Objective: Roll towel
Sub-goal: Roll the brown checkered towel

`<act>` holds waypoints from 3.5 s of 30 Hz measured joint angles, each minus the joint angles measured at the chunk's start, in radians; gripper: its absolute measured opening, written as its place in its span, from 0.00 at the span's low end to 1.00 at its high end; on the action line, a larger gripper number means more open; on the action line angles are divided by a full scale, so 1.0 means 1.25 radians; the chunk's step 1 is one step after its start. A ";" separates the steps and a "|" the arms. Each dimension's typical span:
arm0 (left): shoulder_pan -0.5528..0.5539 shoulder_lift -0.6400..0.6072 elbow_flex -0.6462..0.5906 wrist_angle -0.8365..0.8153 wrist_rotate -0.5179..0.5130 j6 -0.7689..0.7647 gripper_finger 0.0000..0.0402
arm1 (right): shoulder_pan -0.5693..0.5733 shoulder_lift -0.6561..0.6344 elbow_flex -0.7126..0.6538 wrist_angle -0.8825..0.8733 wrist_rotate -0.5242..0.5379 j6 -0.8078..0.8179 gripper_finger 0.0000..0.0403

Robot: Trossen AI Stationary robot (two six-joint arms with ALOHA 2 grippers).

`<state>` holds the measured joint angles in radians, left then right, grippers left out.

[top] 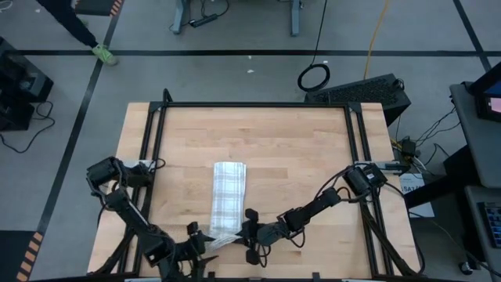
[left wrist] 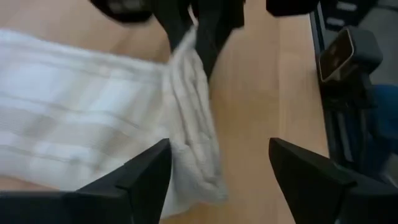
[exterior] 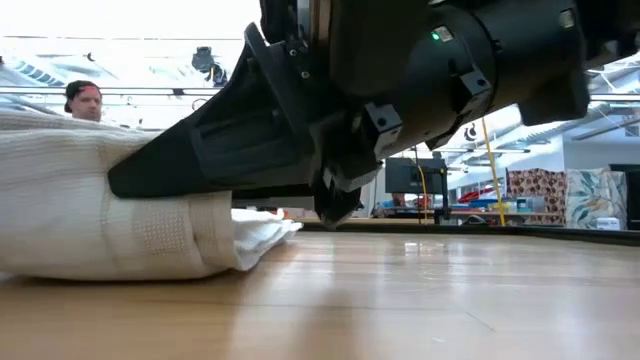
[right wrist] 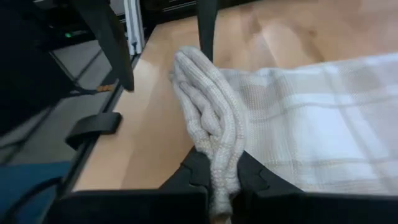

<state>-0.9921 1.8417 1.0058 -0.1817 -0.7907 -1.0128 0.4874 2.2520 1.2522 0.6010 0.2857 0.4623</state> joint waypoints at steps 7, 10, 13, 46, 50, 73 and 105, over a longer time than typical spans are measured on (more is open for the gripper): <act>-0.042 0.000 0.000 -0.058 -0.122 0.018 0.68 | -0.019 0.000 0.000 0.001 -0.071 0.070 0.04; -0.042 0.011 0.000 -0.042 -0.111 0.050 0.68 | -0.024 0.000 0.000 0.001 -0.088 0.083 0.04; -0.041 0.036 0.000 -0.009 -0.107 0.104 0.68 | -0.028 0.000 0.000 0.001 -0.092 0.093 0.04; 0.068 -0.056 0.001 -0.041 0.115 -0.016 0.05 | -0.005 -0.052 0.001 -0.030 -0.125 0.144 0.18; 0.101 -0.055 -0.004 -0.058 0.182 0.008 0.05 | 0.013 -0.078 0.001 -0.124 -0.099 0.029 0.30; 0.204 -0.098 -0.074 0.143 0.284 -0.008 0.05 | 0.209 -0.098 0.038 -0.208 0.407 -0.472 0.45; 0.334 -0.091 -0.235 0.449 0.298 -0.209 0.05 | 0.039 -0.096 0.041 -0.467 0.357 -0.784 0.53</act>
<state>-0.5747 1.7279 0.7120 0.3798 -0.4178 -1.2746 0.5356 2.1315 1.3033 0.0167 0.7324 -0.5173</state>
